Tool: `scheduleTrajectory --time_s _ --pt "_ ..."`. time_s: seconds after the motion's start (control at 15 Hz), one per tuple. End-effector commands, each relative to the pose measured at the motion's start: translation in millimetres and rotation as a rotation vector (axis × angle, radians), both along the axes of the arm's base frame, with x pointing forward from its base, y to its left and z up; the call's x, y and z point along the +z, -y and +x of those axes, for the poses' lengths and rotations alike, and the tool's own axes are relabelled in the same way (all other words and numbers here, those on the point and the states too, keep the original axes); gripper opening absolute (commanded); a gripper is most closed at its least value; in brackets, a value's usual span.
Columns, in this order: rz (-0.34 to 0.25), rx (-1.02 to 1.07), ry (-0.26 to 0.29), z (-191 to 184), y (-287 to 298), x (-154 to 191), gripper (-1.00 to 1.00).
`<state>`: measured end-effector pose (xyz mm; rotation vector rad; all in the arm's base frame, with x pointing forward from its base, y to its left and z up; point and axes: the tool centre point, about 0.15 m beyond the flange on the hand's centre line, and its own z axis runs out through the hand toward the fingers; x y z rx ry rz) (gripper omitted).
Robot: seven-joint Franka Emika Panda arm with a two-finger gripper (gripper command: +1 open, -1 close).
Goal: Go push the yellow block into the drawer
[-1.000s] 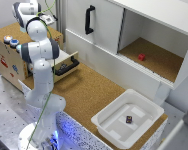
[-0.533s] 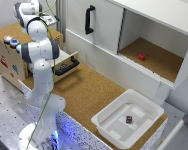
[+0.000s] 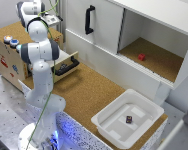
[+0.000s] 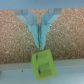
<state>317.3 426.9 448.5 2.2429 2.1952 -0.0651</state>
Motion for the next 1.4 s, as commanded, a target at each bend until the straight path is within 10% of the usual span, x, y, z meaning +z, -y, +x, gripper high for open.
scheduleTrajectory --time_s 0.0,0.53,0.6,1.33 --pt "0.119 -0.016 0.039 -13.1 40.9 -6.5 -1.0" --pt "0.154 -0.048 0.063 -12.3 59.6 3.4 -1.0" --pt "0.156 -0.054 0.069 -12.3 62.3 6.1 1.0" --pt "0.212 -0.088 0.116 -2.0 93.8 37.0 1.0"
